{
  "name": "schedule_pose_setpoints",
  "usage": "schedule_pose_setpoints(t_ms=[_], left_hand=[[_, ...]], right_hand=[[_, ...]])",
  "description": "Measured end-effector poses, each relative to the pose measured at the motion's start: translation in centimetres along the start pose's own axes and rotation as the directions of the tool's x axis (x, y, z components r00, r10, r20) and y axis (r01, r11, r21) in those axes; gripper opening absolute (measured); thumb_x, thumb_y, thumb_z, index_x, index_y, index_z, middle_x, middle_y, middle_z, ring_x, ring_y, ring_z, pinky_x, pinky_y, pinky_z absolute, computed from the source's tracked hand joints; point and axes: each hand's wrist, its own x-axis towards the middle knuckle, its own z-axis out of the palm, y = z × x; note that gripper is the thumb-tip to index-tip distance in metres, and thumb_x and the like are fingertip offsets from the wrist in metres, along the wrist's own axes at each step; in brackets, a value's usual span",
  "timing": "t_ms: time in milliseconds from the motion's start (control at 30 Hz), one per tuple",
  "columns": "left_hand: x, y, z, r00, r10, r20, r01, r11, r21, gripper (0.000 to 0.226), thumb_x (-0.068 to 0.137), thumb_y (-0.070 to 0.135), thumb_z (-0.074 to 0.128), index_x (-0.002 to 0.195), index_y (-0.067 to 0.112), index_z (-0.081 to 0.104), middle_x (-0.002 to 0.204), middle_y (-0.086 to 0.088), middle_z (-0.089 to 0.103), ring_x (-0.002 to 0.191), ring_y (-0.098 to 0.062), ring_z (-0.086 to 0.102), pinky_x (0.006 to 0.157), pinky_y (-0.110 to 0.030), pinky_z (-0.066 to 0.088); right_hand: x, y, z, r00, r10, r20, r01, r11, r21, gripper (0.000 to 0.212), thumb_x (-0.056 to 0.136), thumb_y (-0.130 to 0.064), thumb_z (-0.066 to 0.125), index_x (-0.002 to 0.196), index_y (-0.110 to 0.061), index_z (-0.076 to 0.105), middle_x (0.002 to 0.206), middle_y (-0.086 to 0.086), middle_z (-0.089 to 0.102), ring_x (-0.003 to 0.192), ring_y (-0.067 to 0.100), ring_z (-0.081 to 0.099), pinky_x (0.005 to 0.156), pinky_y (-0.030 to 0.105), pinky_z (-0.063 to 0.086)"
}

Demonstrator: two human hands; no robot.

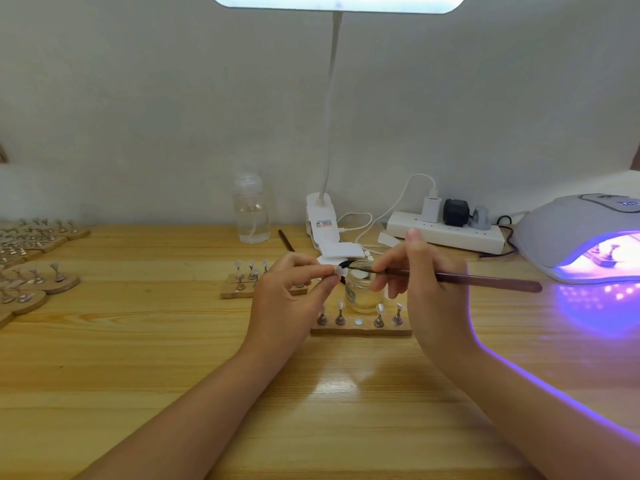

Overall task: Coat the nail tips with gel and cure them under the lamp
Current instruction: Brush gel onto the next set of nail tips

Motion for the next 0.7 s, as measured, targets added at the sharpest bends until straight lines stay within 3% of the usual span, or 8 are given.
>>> schedule_pose_setpoints(t_ms=[267,433,567,700], left_hand=[[0.06,-0.13,0.13,1.0,0.012,0.012,-0.012,1.0,-0.005,0.022,0.072,0.007,0.071,0.092,0.017,0.069,0.079,0.011,0.066,0.076,-0.007,0.059,0.073,-0.01,0.043],[0.03,-0.37,0.19,0.999,0.042,0.004,-0.042,0.999,0.016,0.022,0.071,0.006,0.072,0.09,0.017,0.069,0.078,0.013,0.065,0.077,-0.001,0.06,0.076,-0.006,0.041],[0.03,-0.56,0.18,0.998,0.067,0.01,-0.067,0.998,0.014,0.025,0.071,0.008,0.072,0.092,0.019,0.068,0.079,0.02,0.064,0.079,0.007,0.059,0.079,-0.013,0.044],[0.02,-0.71,0.2,0.998,0.058,-0.004,-0.058,0.998,0.004,0.026,0.07,0.008,0.072,0.091,0.022,0.067,0.078,0.023,0.063,0.081,0.007,0.059,0.08,-0.014,0.045]], right_hand=[[-0.13,0.13,0.33,0.995,-0.056,0.08,0.062,0.995,-0.076,0.038,0.092,-0.032,0.041,0.065,-0.023,0.066,0.061,0.001,0.066,0.051,0.003,0.054,0.052,0.013,0.041],[-0.34,-0.05,0.26,0.997,0.001,0.073,-0.002,1.0,0.007,0.052,0.092,-0.039,0.038,0.054,-0.014,0.063,0.048,0.009,0.059,0.042,0.008,0.052,0.047,0.014,0.041],[-0.32,-0.19,0.31,0.997,-0.023,0.072,0.024,1.0,-0.018,0.045,0.087,-0.039,0.038,0.062,-0.015,0.066,0.056,0.007,0.065,0.047,0.009,0.054,0.05,0.013,0.041],[-0.35,-0.17,0.33,0.998,0.015,0.063,-0.016,1.0,0.021,0.054,0.094,-0.039,0.038,0.053,-0.013,0.062,0.047,0.01,0.059,0.04,0.008,0.051,0.045,0.013,0.04]])
